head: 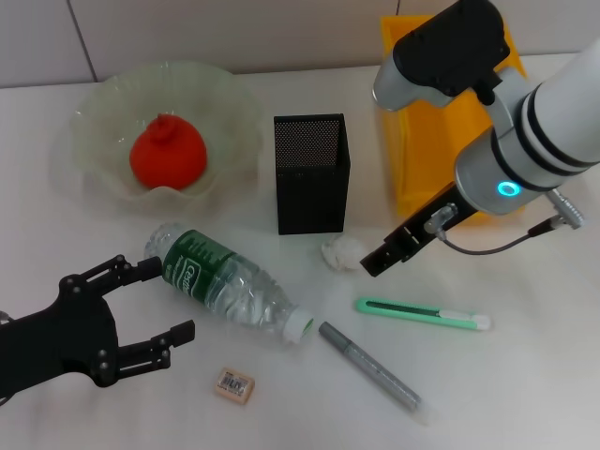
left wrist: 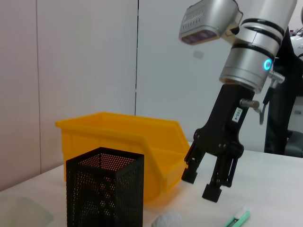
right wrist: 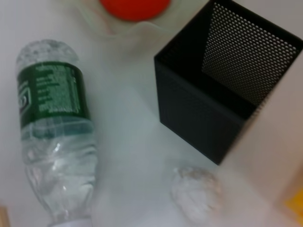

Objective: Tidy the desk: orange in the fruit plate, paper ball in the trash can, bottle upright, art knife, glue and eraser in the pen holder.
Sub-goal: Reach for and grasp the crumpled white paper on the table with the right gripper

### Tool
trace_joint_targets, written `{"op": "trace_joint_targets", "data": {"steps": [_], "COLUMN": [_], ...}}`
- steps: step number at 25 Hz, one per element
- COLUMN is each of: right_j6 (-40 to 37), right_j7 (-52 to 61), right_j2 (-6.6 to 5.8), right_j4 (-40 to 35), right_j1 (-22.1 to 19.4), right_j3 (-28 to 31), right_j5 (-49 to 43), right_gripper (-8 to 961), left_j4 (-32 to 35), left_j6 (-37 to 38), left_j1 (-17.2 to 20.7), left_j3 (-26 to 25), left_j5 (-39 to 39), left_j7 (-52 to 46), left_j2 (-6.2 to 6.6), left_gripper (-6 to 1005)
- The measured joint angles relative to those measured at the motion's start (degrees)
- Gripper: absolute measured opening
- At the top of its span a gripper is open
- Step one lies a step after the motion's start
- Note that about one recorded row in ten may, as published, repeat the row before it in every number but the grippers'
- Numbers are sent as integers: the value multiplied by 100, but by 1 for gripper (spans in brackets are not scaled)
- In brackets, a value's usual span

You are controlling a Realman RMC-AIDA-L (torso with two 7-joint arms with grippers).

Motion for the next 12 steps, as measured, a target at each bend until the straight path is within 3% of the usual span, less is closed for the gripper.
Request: {"op": "trace_joint_targets", "data": {"steps": [12], "right_j6": [746], "right_j7": [-4], "right_j2": [-6], "right_j4": [475], "right_j1": [-4], "right_j3": [-130], "right_j5": [224], "right_gripper": [713], "left_j4": [0], "left_j6": [41], "left_j1": [41], "left_j3": [1], "left_j5": [1], "left_j7": [38], "left_j2": [-18], "left_gripper": [854]}}
